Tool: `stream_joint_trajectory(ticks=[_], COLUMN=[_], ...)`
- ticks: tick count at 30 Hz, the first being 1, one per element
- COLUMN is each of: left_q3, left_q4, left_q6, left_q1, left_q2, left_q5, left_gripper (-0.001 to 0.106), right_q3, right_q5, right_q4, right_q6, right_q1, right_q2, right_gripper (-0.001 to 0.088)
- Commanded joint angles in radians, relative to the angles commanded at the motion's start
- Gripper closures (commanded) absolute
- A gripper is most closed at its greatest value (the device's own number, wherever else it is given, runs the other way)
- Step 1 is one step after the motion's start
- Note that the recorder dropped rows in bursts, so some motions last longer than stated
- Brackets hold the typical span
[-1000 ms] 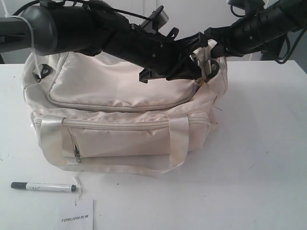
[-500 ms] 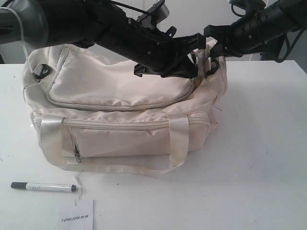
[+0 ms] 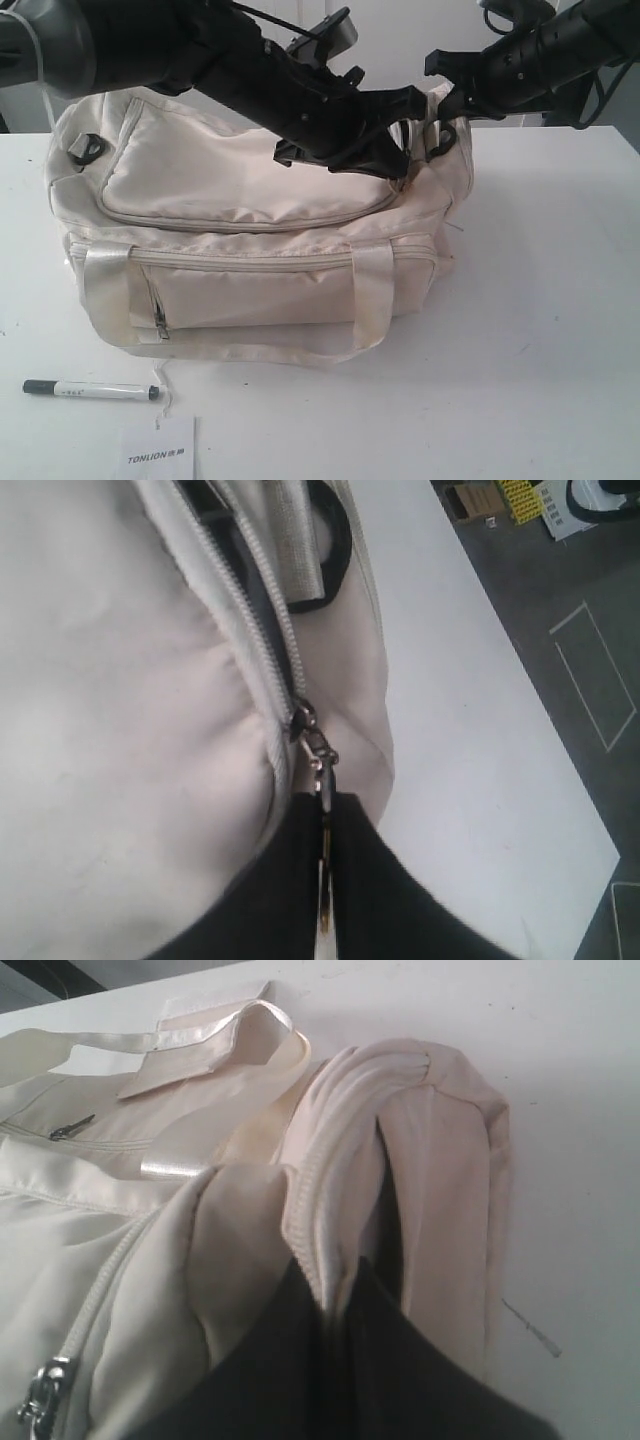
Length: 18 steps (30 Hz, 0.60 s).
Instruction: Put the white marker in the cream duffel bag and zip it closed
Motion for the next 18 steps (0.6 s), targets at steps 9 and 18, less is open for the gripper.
stream_joint_trajectory(ticks=[9, 18], left_q3=[0.000, 0.000], left_q4=[0.070, 0.070], left_q6=[0.000, 0.005], left_q1=[0.000, 0.000], left_q2=[-0.033, -0.033], left_q5=[0.030, 0.036], left_gripper=[0.105, 0.105], right_q3=[0.000, 0.000], right_q5=[0.008, 0.012], right_q4=[0.000, -0.002], right_q6=[0.000, 0.000], right_q1=[0.000, 0.000], right_q2=[0.000, 0.000], right_gripper=[0.0868, 0.0868])
